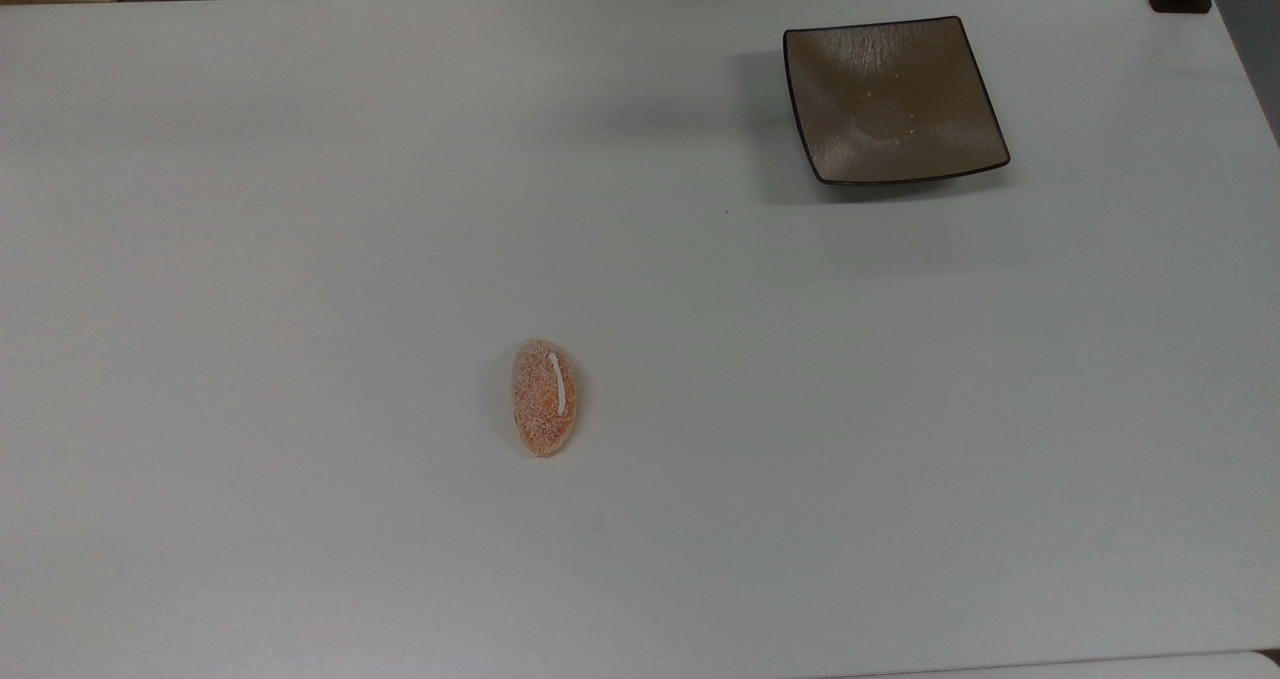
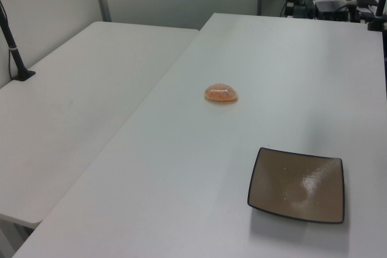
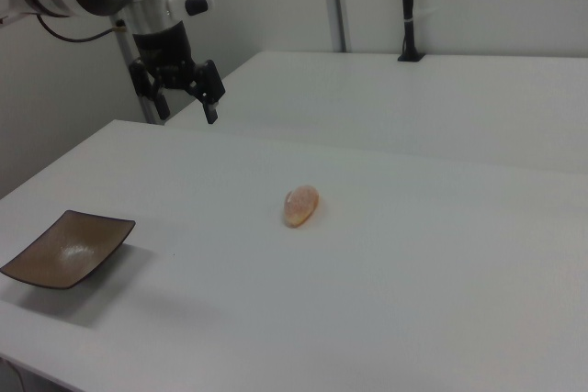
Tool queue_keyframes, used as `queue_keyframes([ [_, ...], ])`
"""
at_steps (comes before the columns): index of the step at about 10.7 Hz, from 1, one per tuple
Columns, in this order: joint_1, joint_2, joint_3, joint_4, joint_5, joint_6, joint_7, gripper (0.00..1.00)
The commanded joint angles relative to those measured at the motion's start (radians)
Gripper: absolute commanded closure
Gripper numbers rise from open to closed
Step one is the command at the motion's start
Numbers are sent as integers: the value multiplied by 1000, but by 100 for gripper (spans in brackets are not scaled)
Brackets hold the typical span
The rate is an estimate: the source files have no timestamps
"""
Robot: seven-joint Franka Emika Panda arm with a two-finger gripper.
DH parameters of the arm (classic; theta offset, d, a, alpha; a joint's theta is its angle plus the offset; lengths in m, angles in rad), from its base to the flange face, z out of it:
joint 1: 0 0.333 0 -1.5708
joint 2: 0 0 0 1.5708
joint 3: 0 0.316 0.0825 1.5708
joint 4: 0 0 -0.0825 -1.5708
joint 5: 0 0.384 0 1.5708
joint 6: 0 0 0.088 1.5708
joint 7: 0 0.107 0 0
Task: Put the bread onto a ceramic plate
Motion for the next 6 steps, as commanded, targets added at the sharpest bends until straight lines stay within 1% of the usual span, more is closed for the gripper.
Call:
queue_keyframes([
  [1,23,-12,-21,-39,16,26,-26,0],
  [6,23,-12,-21,-39,16,32,-29,0],
])
